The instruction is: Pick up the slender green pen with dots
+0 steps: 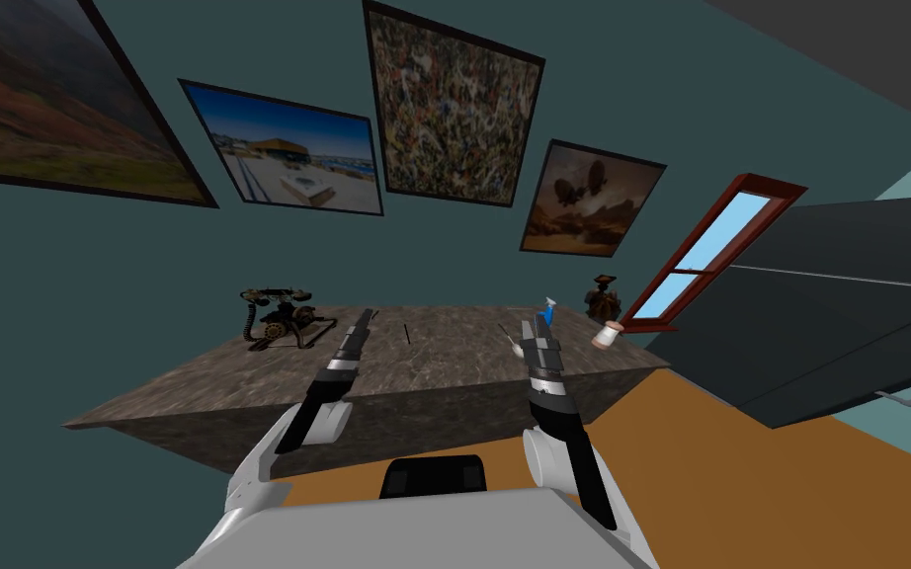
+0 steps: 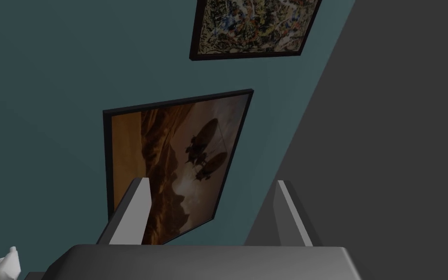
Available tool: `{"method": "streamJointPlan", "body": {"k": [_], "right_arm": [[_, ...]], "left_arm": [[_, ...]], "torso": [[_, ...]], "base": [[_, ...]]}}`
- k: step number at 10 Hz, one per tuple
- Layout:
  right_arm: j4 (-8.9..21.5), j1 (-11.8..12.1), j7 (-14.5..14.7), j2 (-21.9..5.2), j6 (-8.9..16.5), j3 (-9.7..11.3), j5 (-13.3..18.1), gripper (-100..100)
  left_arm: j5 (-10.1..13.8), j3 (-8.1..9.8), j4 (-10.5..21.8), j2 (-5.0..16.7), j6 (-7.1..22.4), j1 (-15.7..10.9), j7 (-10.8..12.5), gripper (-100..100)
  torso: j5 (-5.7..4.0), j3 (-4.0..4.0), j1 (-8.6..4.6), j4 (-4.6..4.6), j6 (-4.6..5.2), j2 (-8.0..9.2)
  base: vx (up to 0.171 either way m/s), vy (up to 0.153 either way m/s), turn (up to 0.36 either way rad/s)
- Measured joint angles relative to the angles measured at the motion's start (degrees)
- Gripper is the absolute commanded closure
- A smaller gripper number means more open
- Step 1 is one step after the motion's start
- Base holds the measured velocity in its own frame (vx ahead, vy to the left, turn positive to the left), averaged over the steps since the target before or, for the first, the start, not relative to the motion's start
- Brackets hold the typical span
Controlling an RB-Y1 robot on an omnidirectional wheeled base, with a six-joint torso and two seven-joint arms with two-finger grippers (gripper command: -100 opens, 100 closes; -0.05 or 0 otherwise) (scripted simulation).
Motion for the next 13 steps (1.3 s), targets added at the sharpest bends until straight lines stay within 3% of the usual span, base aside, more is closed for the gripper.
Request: {"method": "streamJointPlan", "body": {"k": [4, 13], "right_arm": [[0.0, 0.0, 0.0, 0.0, 0.0, 0.0, 0.0, 0], [0.0, 0.0, 0.0, 0.0, 0.0, 0.0, 0.0, 0]], "left_arm": [[-0.6, 0.74, 7.8, 0.7, -0.9, -4.1, -2.2, -100], [-1.6, 1.74, 21.3, 2.4, -2.4, -9.8, -6.0, -100]], "torso": [[-0.02, -0.01, -0.11, 0.00, 0.00, -0.02], [-0.01, -0.01, -0.02, 0.00, -0.01, -0.02]], "base": [[0.009, -0.078, 0.014], [0.009, -0.058, 0.013]]}}
